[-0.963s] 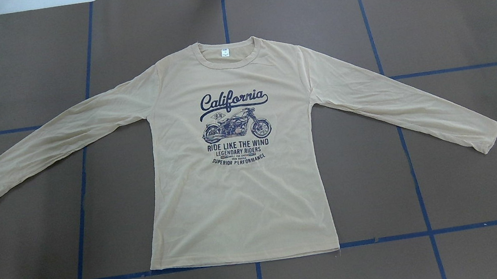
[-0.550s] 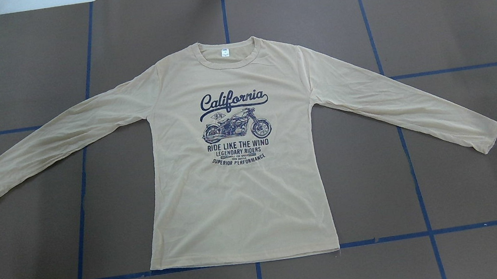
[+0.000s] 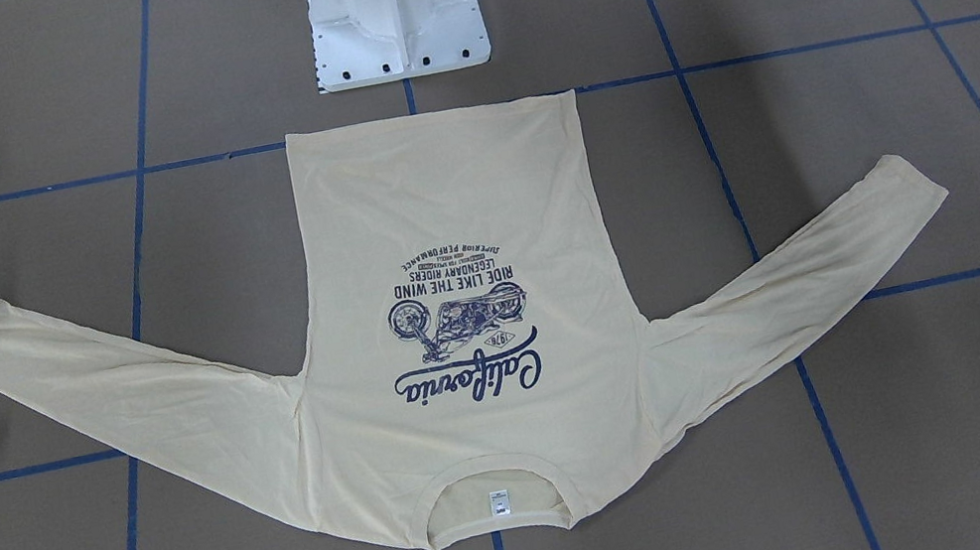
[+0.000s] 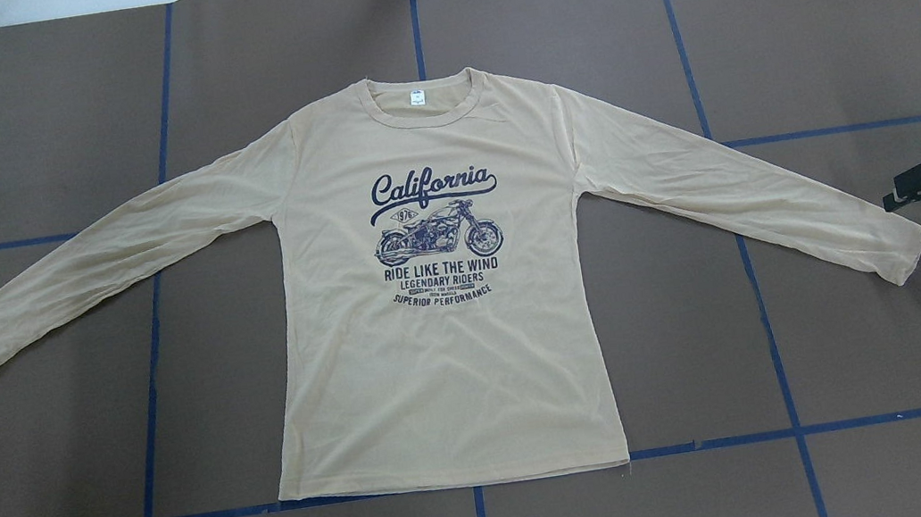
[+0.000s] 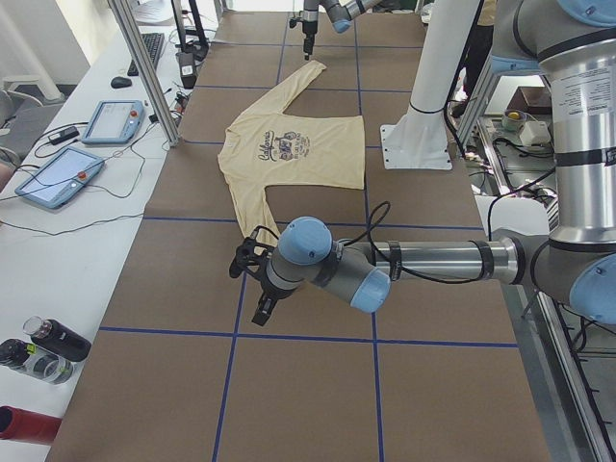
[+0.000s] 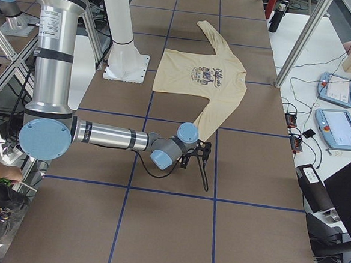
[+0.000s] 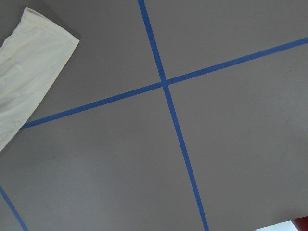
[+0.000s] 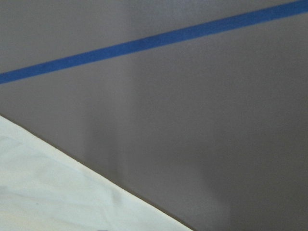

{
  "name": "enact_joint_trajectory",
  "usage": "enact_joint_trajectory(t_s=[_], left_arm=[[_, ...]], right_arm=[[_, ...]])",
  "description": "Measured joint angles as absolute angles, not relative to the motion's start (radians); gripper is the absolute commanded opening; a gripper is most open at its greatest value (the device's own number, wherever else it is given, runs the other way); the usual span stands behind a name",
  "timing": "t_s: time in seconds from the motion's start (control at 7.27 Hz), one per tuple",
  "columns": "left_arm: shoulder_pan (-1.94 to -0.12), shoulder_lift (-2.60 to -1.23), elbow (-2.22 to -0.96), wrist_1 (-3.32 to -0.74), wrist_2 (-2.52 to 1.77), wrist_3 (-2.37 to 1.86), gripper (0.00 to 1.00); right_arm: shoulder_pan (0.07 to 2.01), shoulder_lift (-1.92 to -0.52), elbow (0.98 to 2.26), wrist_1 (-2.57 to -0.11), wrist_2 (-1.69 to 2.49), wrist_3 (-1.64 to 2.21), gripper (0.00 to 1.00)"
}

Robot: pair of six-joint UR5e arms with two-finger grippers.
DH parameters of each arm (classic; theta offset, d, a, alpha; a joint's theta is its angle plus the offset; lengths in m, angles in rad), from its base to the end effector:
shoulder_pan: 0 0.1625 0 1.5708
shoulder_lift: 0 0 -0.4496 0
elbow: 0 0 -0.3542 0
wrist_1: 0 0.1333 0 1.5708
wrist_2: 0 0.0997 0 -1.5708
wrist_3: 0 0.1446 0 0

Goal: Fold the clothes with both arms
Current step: 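Move the right gripper to the sleeve cuff nearest it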

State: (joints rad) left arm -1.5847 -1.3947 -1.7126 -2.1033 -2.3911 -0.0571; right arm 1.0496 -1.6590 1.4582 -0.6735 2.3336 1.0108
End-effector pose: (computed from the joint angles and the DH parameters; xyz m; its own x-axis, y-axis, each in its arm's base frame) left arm -0.0332 -0.4095 0.6563 0.6850 0.2893 -0.6687 0.0514 0.8963 0.4404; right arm -0.1956 -0.4078 0.6972 0.5394 0.1682 0.8251 -0.1413 0.9840 -0.1083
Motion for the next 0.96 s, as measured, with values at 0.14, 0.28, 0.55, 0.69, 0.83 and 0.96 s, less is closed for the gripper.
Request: enact_joint_trajectory(t_s=[0.14, 0.28, 0.55, 0.69, 0.83, 0.96], left_arm=[[-1.585, -1.396, -1.712, -2.104, -2.391, -0.058, 1.00], [-1.585, -1.397, -1.712, -2.104, -2.391, -0.058, 1.00], [-1.585, -1.397, -1.713, -2.105, -2.391, -0.058, 1.00], [-1.585, -1.397, -1.713, -2.105, -2.391, -0.058, 1.00], [-1.585, -1.397, -1.712, -2.105, -2.390, -0.058, 1.00], [-1.585, -1.397, -1.712, -2.105, -2.390, -0.057, 1.00]], right_arm=[[1.039, -1.661, 1.445, -0.654, 2.337, 1.022, 0.83], [1.037, -1.664, 1.442, -0.646, 2.341, 1.026, 0.83], [1.037, -1.678, 1.444, -0.643, 2.344, 1.028, 0.83], [1.037, -1.689, 1.446, -0.643, 2.345, 1.028, 0.80], [1.037, -1.698, 1.447, -0.643, 2.345, 1.028, 0.65], [1.037, -1.702, 1.448, -0.643, 2.343, 1.028, 0.33]])
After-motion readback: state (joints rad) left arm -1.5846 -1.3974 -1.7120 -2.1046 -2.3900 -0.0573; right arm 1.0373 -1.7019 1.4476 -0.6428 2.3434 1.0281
